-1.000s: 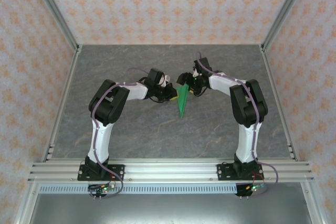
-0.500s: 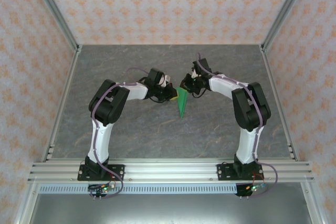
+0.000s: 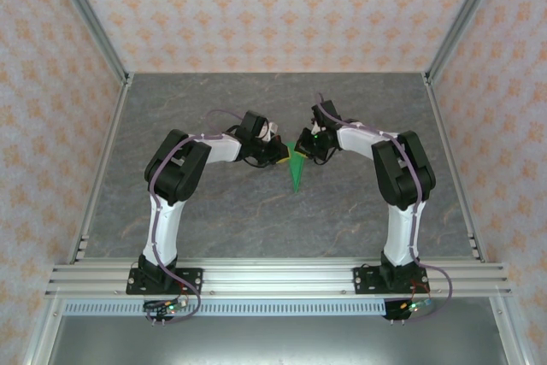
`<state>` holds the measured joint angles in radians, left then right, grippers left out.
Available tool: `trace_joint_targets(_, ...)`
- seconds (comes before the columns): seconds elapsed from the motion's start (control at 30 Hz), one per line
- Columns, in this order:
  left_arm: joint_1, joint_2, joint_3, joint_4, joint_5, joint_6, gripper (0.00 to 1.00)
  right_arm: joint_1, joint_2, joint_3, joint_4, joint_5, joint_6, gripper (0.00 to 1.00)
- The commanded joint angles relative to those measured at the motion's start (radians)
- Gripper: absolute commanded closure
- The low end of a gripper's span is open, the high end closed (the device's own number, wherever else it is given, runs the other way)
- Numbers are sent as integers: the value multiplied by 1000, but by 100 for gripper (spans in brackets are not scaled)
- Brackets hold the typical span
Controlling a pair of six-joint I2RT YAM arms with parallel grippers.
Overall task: Fold a paper plane with a square sheet of paper (fold left side to right side)
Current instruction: Fold the wing for the fifth time at the center of the table.
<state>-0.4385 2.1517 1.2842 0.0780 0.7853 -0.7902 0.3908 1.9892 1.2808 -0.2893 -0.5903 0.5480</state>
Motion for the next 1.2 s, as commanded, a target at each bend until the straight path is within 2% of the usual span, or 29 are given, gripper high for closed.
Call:
trace_joint_targets(0.0,1,45,16,-63,-58,29,100,3,28,25,-53,38,-28,88)
trace_joint_targets(0.63,6,57,22,-64,-58,28,100,3,40,-36,-54,105,-27,94)
trace_joint_targets(0.9,6,7,11,-53,-52,23,100,3,42,-88,-45,132,-22,96)
trace_joint_targets(1.1,25,-90,-21,-60,-57,28,89,3,47,-94,-63,147,-35,97)
trace_joint_targets(1.17,32,-126,-34,-75,-64,38,83,3,48,-96,-68,154,-40,97)
